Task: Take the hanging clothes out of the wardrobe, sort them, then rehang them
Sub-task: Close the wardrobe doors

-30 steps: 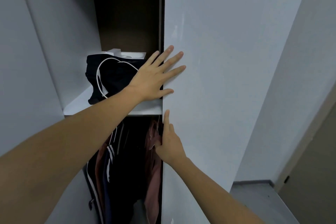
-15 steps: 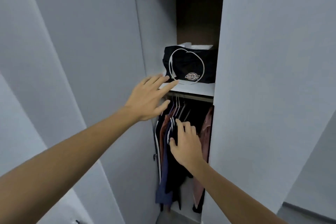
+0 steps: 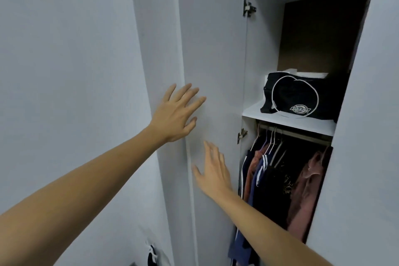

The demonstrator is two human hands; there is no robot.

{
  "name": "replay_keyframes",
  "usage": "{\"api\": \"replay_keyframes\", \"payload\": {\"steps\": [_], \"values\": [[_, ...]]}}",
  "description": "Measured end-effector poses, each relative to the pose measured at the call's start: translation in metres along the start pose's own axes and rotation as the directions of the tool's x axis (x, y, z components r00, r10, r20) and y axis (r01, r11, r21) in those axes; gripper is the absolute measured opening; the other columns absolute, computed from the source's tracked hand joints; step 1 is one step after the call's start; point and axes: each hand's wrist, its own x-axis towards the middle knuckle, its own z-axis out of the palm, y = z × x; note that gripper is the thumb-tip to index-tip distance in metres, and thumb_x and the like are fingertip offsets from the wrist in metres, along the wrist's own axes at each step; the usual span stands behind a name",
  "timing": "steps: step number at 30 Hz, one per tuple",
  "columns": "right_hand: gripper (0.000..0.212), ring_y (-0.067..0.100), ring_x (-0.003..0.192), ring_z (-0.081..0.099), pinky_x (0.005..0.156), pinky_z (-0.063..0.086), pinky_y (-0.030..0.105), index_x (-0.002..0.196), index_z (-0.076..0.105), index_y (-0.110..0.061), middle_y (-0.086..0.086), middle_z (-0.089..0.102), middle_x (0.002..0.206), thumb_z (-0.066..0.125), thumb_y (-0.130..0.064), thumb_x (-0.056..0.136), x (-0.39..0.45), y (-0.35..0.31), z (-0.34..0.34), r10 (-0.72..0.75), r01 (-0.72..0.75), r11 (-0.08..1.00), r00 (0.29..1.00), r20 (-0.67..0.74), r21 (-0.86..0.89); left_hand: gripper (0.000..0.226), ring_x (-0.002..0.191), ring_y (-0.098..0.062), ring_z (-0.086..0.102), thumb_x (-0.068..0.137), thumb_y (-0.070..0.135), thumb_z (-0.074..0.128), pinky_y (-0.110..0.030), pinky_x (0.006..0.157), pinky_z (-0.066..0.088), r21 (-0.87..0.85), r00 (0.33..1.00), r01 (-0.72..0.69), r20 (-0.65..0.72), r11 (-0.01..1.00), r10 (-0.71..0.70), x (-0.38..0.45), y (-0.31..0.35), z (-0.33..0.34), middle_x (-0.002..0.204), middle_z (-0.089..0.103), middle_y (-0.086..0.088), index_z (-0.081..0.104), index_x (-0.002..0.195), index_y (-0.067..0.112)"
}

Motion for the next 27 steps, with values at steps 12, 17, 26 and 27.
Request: {"api": "replay_keyframes", "payload": {"steps": [12,17,26,27], "values": [[0.098,0.026,0.141,0.036,0.102,0.053,0.035,0.165,-0.005,-0.019,0.005,0.009,0.169,0.062,-0.031,0.096,0.057,-0.039,0.055,0.152,-0.159,0.987,0.975,-0.159,-0.033,0.066,0.161,-0.030,0.010,0.102,0.042,0.043,-0.052,0.129,0.014,-0.209,0.969,-0.065,-0.246,0.976,0.012,0.022,-0.017,0.039,0.171,0.023,-0.013,0.033,0.163,0.021],[0.092,0.025,0.142,0.033,0.094,0.057,0.035,0.165,0.002,-0.020,0.003,0.010,0.168,0.058,-0.026,0.094,0.056,-0.041,0.059,0.155,-0.164,0.986,0.970,-0.188,-0.033,0.065,0.162,-0.028,0.004,0.101,0.037,0.048,-0.054,0.130,0.006,-0.286,0.946,-0.104,-0.325,0.953,0.006,0.028,-0.011,0.052,0.173,0.018,-0.011,0.036,0.162,0.020],[0.093,0.015,0.152,0.025,0.120,0.037,0.033,0.165,-0.010,-0.025,-0.007,0.013,0.168,0.049,-0.018,0.093,0.016,-0.003,0.010,0.121,-0.122,0.992,0.972,-0.199,0.006,0.066,0.160,-0.030,0.017,0.089,0.017,0.058,-0.053,0.129,0.010,-0.212,0.811,-0.323,-0.564,0.923,0.154,0.061,0.036,0.047,0.172,0.023,-0.011,0.049,0.155,0.014],[0.093,0.015,0.151,0.027,0.120,0.037,0.036,0.165,-0.009,-0.027,-0.007,0.016,0.167,0.049,-0.017,0.093,0.010,0.006,0.002,0.134,-0.131,0.991,0.972,-0.195,0.029,0.069,0.160,-0.031,0.017,0.088,0.015,0.058,-0.052,0.129,0.011,-0.206,0.796,-0.354,-0.579,0.912,0.178,0.067,0.045,0.043,0.172,0.023,-0.011,0.047,0.156,0.014]]}}
